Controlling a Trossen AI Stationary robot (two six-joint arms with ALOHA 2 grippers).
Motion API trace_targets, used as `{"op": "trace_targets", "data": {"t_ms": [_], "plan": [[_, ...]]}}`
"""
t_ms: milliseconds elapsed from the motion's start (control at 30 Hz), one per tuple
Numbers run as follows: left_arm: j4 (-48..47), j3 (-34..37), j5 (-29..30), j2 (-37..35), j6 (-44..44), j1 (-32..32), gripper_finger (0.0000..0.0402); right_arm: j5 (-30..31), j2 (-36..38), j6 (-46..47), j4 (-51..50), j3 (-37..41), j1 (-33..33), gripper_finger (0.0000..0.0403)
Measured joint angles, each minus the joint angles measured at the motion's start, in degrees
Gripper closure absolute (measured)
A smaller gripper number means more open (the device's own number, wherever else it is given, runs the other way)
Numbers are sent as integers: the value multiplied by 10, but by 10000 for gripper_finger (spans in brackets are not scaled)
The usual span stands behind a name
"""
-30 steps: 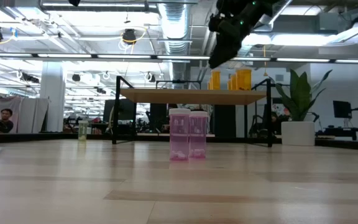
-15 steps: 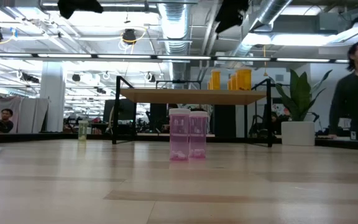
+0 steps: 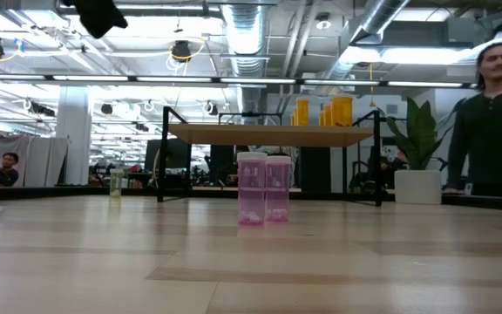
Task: Pick and place medicine bottles onto shelf by color
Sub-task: Put the right small yellow pill bottle on the shelf
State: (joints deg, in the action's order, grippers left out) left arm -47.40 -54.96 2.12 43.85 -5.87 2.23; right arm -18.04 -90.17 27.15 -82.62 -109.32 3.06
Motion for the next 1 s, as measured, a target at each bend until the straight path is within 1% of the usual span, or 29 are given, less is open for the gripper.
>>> {"op": "trace_targets", "data": {"t_ms": [67, 167, 267, 333, 400, 467, 500, 567, 633, 800, 867, 933, 1000], "plan": [[-7, 0, -24, 7, -13, -9, 387, 22, 0, 50, 3, 0, 38, 106], [-17, 0, -45, 16, -31, -31, 357, 52, 0, 115, 1, 0, 91, 106], [-17, 0, -43, 22, -50, -60, 317, 91, 0, 159, -6, 0, 138, 106], [-17, 0, -15, 22, -74, -75, 288, 120, 0, 182, -11, 0, 163, 106], [-17, 0, 33, 23, -107, -83, 261, 147, 0, 198, -15, 0, 182, 106], [-17, 0, 73, 23, -136, -83, 239, 160, 1, 206, -14, 0, 200, 106], [-17, 0, 85, 23, -148, -83, 229, 166, 3, 206, -14, 0, 209, 107], [-17, 0, 89, 26, -168, -83, 214, 172, 8, 206, -14, 0, 227, 112], [-16, 0, 85, 36, -189, -84, 205, 173, 19, 202, -26, 0, 249, 120], [-8, 0, 27, 77, -214, -102, 200, 195, 41, 213, -54, 0, 296, 139], [1, 0, 15, 94, -214, -114, 200, 199, 42, 215, -58, 0, 308, 145], [29, 0, 8, 110, -211, -126, 200, 199, 42, 215, -61, 0, 320, 148], [83, 0, -3, 131, -197, -138, 200, 200, 44, 215, -68, 0, 328, 148]]}}
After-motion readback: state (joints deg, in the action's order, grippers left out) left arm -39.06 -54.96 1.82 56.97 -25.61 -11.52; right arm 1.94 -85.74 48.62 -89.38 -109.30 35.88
